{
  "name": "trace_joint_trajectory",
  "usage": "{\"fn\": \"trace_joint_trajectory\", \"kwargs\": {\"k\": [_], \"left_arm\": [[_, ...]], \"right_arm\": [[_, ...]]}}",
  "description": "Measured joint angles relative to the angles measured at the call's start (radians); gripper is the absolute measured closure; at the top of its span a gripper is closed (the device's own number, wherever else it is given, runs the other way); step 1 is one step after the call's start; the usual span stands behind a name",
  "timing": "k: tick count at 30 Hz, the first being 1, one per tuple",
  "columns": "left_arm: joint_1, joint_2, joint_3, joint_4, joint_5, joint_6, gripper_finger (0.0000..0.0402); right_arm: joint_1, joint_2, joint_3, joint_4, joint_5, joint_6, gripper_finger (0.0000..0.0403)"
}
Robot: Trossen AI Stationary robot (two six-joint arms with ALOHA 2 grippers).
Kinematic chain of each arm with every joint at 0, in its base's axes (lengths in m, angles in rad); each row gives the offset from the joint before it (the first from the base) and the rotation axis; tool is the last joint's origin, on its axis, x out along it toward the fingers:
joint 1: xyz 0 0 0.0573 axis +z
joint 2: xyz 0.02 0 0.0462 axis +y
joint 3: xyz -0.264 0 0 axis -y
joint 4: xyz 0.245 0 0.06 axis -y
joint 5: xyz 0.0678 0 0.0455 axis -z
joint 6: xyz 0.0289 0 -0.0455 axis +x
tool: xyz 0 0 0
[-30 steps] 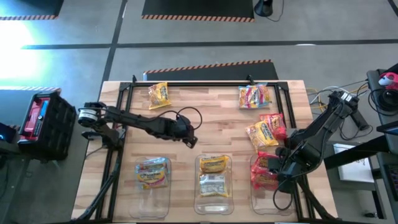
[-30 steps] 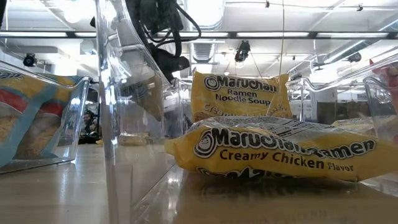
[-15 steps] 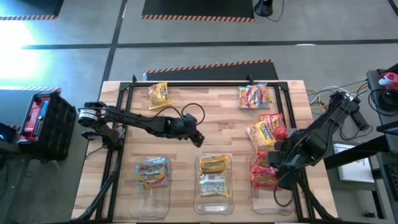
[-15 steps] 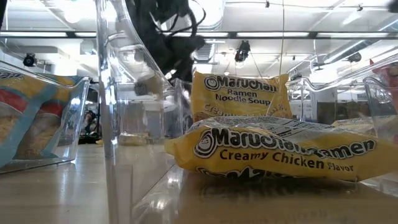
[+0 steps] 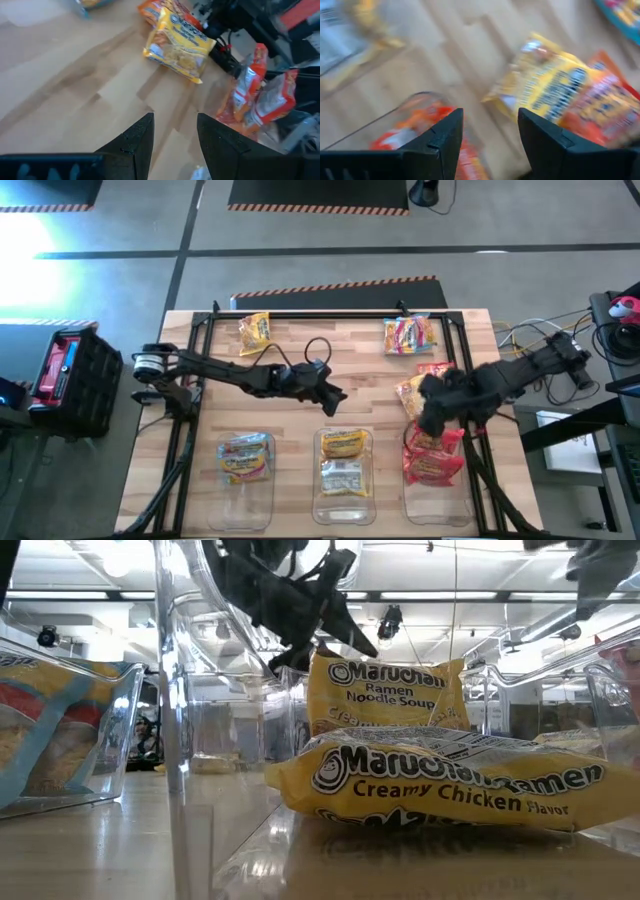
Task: Sort Maruchan noodles
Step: Put the yellow noodle pack into the right transparent bin
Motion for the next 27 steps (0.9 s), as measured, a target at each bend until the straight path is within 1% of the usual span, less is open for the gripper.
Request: {"fn": "trace_joint_trajectory", "kwargs": {"k": [2, 6, 12, 14, 20, 22, 27], "left_arm": [[0.005, 0.018, 0.0, 0.029, 0.011, -0.003, 0.0268], [0.013, 0.053, 0.026, 0.025, 0.02, 0.001, 0.0268], [0.025, 0.098, 0.087, 0.017, 0.024, 0.017, 0.0268], [0.032, 0.109, 0.112, 0.0, 0.036, 0.022, 0.0268], [0.051, 0.146, 0.166, -0.01, 0.1, 0.023, 0.0268], [0.054, 0.173, 0.189, -0.008, 0.125, 0.021, 0.0268], [0.058, 0.238, 0.25, -0.017, 0.132, 0.018, 0.0268]], "right_arm": [[-0.057, -0.01, -0.005, -0.039, -0.005, 0.0, 0.0228], [-0.166, -0.044, -0.034, -0.067, -0.014, -0.048, 0.0232], [-0.339, -0.091, -0.158, -0.051, -0.069, -0.164, 0.0232], [-0.397, -0.1, -0.209, -0.029, -0.099, -0.212, 0.0232], [-0.554, -0.125, -0.345, 0.147, -0.241, -0.389, 0.0232], [-0.604, -0.129, -0.375, 0.18, -0.281, -0.435, 0.0232], [-0.722, -0.128, -0.418, 0.199, -0.288, -0.52, 0.0232]]}}
